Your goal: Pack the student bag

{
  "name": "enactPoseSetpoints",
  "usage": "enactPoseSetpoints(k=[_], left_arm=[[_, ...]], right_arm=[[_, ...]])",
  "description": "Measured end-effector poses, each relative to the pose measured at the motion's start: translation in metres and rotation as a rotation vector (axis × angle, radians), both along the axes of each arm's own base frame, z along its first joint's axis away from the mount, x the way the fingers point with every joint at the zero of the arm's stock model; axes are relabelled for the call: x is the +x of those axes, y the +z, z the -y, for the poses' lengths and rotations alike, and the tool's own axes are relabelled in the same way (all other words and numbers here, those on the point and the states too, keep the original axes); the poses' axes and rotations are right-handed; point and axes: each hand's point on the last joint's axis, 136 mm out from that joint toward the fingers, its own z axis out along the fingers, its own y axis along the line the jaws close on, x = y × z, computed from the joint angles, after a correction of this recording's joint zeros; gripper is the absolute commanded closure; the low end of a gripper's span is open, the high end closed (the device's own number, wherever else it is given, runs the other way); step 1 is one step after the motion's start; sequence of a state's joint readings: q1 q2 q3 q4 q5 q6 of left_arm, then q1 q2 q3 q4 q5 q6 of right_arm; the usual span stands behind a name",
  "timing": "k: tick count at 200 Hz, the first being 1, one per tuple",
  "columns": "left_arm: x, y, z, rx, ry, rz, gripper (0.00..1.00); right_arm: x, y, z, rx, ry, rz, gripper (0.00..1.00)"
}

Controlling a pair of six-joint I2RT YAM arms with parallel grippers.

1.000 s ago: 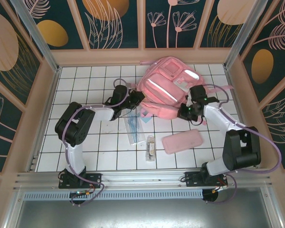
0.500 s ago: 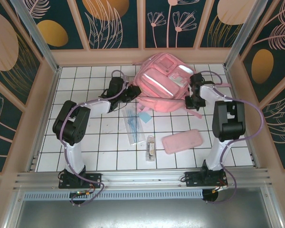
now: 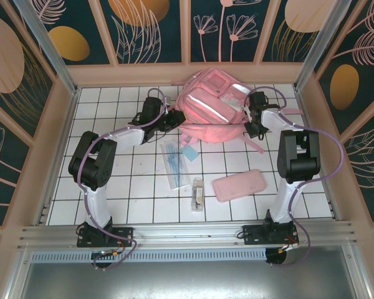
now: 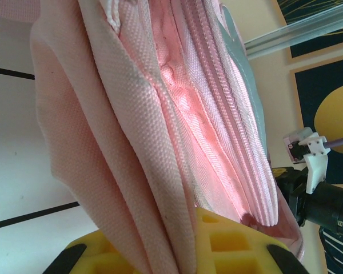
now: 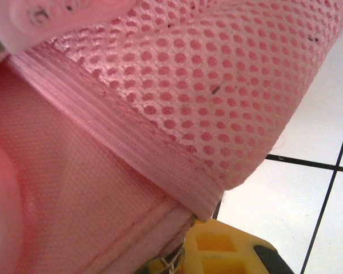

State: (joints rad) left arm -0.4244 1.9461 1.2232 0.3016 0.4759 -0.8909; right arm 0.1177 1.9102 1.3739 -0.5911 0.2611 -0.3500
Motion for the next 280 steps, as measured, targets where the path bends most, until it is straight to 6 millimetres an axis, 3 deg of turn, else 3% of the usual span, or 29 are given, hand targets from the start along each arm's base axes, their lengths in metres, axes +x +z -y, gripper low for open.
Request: enactPoseSetpoints(k=[12,16,21,23,27,50,74,97,108,116,128,154,176,189,202,211,226,254,280], left_arm=[[0.0,0.0,0.0,-0.002,-0.002,0.0,1.0],[0.0,0.0,0.0,-0.002,-0.002,0.0,1.0],[0.0,0.0,-0.001,-0.002,0.0,-0.001,1.0],[0.001,0.0,-0.001,-0.002,0.001,-0.001,1.0],[0.001,0.0,-0.002,-0.002,0.004,-0.001,1.0],[0.007,-0.001,-0.014,-0.012,0.025,-0.014,1.0],[0.005,-0.006,-0.017,-0.029,0.037,-0.034,0.99],[0.002,-0.012,-0.019,-0.037,0.048,-0.045,0.4],[0.0,-0.015,-0.022,-0.027,0.06,-0.051,0.27],[-0.002,-0.016,-0.026,-0.009,0.074,-0.054,0.11],[-0.006,-0.012,-0.037,0.035,0.109,-0.041,0.02],[-0.009,0.026,-0.062,0.123,0.196,0.061,0.01],[-0.01,0.067,-0.073,0.147,0.238,0.164,0.03],[-0.009,0.079,-0.073,0.155,0.241,0.191,0.03],[-0.01,0.08,-0.065,0.168,0.227,0.196,0.04],[-0.013,0.079,-0.054,0.177,0.203,0.194,0.05],[-0.016,0.074,-0.027,0.189,0.144,0.19,0.06],[-0.026,0.051,0.027,0.182,0.026,0.161,0.08],[-0.04,0.016,0.046,0.175,-0.022,0.087,0.08]], right_arm=[[0.0,0.001,-0.003,0.028,-0.021,0.007,0.68],[0.0,0.002,-0.004,0.035,-0.029,0.011,0.51],[0.0,0.004,-0.004,0.051,-0.047,0.02,0.15],[0.0,0.005,-0.004,0.056,-0.054,0.023,0.06],[0.0,0.008,-0.005,0.072,-0.069,0.034,0.01],[-0.008,0.031,-0.009,0.163,-0.13,0.106,0.01],[-0.023,0.067,-0.026,0.253,-0.151,0.202,0.01],[-0.033,0.1,-0.037,0.317,-0.169,0.298,0.01],[-0.035,0.116,-0.038,0.346,-0.185,0.351,0.01],[-0.036,0.128,-0.038,0.368,-0.195,0.395,0.01],[-0.04,0.146,-0.038,0.407,-0.21,0.471,0.01],[-0.047,0.177,-0.036,0.509,-0.262,0.635,0.01],[-0.047,0.19,-0.037,0.604,-0.271,0.699,0.02],[-0.043,0.192,-0.04,0.651,-0.275,0.706,0.07],[-0.039,0.189,-0.046,0.695,-0.278,0.694,0.19],[-0.036,0.185,-0.05,0.723,-0.285,0.679,0.3],[-0.028,0.168,-0.058,0.752,-0.285,0.626,0.38],[-0.017,0.112,-0.072,0.778,-0.305,0.465,0.39],[-0.009,0.072,-0.077,0.812,-0.311,0.358,0.38]])
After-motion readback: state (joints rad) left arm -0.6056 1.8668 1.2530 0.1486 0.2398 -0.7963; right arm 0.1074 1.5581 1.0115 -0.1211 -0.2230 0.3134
